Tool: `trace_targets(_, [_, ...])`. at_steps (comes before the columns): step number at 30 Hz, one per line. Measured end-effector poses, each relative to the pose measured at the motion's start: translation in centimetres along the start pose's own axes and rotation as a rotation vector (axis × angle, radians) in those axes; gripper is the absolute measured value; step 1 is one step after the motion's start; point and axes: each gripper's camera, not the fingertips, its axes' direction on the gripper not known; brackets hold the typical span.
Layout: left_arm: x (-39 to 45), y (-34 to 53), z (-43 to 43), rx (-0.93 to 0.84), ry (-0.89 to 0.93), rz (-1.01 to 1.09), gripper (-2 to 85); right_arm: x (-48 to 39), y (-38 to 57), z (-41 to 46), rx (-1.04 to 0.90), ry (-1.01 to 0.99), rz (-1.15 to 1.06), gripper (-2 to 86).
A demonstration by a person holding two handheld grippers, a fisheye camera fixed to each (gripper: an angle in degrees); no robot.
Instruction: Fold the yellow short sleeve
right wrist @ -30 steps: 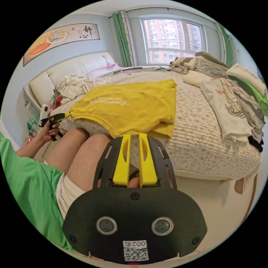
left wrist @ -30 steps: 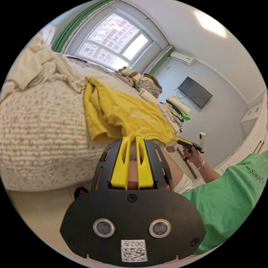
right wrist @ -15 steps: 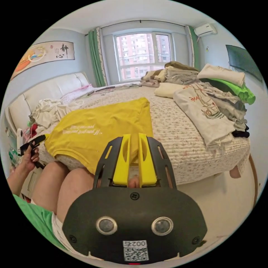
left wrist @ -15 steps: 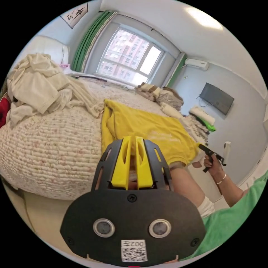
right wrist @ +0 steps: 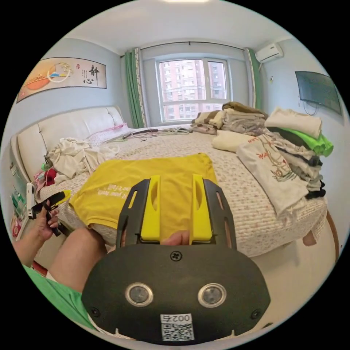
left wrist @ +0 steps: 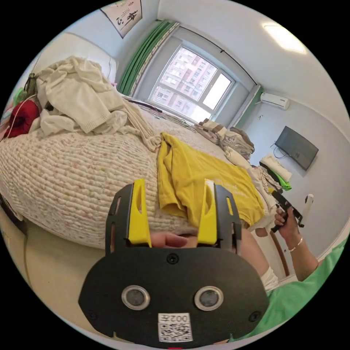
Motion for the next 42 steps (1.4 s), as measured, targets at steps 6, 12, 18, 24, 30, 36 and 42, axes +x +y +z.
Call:
trace_targets(6, [3.8, 0.3, 3.1, -0.069, -0.32, -0.011, 9.5, -13.6, -7.8, 6.8, -0.047, -0.18, -0.175, 17.8])
trace_targets(12, [7.3, 1.6, 4.4, -0.114, -0.314, 0.045, -0.6, -25.2, -13.1, 17.2, -0.227, -0.204, -0.297, 18.2])
trace_targets(18, [8.6, 2.9, 4.5, -0.095, -0.235, 0.075, -0.9, -29.6, -13.7, 26.1, -0.51, -0.028, -0.384, 13.9])
trace_targets(24, [8.4, 3.6, 4.7, -0.091, -0.137, 0.069, -0.9, -25.4, -15.2, 24.8, -0.47, -0.123, -0.287, 3.4])
trace_targets(30, [13.7, 2.1, 4.6, -0.059, 0.1, 0.174, -0.9, -14.5, -18.5, 18.5, -0.327, -0.236, -0.112, 1.2])
trace_targets(36, [24.6, 1.8, 8.5, -0.089, 0.282, 0.357, -1.0, 2.8, -18.5, 12.2, -0.258, -0.278, 0.13, 0.9])
trace_targets(42, [35.9, 5.0, 15.7, -0.186, 0.287, 0.519, -1.0, 14.6, -15.5, 10.6, -0.335, -0.179, 0.186, 3.2])
